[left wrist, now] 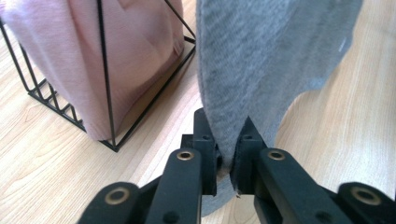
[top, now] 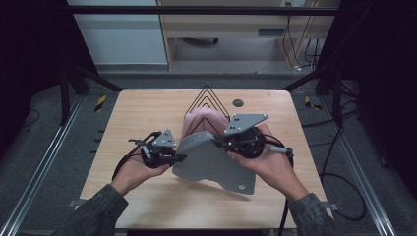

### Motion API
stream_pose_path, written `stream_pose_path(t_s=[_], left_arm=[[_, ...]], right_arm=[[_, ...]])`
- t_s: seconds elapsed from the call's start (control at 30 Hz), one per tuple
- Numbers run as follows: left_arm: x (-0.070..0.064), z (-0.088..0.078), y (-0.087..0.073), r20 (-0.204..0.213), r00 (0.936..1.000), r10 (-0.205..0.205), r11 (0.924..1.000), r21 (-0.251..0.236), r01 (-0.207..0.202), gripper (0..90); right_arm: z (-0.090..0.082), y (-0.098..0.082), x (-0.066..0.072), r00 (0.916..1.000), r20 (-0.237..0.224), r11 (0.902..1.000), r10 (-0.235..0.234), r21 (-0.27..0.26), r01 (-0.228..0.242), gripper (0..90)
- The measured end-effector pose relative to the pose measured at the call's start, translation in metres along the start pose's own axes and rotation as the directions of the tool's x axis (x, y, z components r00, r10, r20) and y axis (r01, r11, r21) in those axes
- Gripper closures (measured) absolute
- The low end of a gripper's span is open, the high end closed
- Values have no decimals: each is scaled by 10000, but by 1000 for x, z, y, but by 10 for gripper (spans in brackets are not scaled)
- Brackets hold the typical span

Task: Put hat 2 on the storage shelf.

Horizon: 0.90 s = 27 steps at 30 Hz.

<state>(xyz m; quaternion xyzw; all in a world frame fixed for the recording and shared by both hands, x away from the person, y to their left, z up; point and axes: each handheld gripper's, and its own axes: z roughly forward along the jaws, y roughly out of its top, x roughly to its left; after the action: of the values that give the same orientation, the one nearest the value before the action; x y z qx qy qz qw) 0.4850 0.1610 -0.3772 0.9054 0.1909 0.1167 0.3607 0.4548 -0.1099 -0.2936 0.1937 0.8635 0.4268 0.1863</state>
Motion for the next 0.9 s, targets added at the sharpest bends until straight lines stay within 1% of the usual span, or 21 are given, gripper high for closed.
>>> stream_pose_path(t_s=[0.07,0.1,0.17,0.2,0.27,0.33,0.43,0.5,0.63,0.8,0.9], left_arm=[[-2,-2,4,-73,10000,33,10000,7,-33,856],[-3,-4,7,-256,9996,67,10000,-18,-68,863],[-3,-8,13,-474,9989,-67,9997,-253,56,868],[-4,-10,16,-538,9985,-26,9996,-297,10,869],[-5,-14,24,-625,9980,130,9995,-274,-147,869],[-6,-16,30,-590,9980,217,9995,-232,-231,868],[-7,-23,45,-658,9966,494,9985,-194,-507,868],[-8,-28,59,-766,9948,670,9972,-285,-694,868],[-8,-37,81,-1110,9905,806,9949,-508,-867,870],[-7,-44,107,-1168,9866,1135,9919,-435,-1192,870],[-4,-48,119,-1139,9870,1134,9913,-531,-1200,870]], right_arm=[[-1,-4,-5,9999,40,9999,160,-32,-160,860],[-2,-5,-7,9997,80,9997,239,-58,-239,860],[-4,-8,-10,9991,118,9990,414,-187,-411,860],[-6,-8,-12,9986,111,9982,524,-308,-521,860],[-11,-9,-15,9974,166,9965,703,-476,-694,860],[-17,-9,-18,9966,305,9955,768,-577,-749,860],[-27,-6,-24,9949,518,9940,869,-703,-832,860],[-33,-4,-28,9935,675,9929,916,-817,-860,861],[-50,4,-38,9879,1084,9887,1108,-1132,-985,861],[-65,13,-50,9806,1354,9814,1417,-1486,-1213,860],[-71,16,-57,9780,1413,9779,1537,-1636,-1300,860]])
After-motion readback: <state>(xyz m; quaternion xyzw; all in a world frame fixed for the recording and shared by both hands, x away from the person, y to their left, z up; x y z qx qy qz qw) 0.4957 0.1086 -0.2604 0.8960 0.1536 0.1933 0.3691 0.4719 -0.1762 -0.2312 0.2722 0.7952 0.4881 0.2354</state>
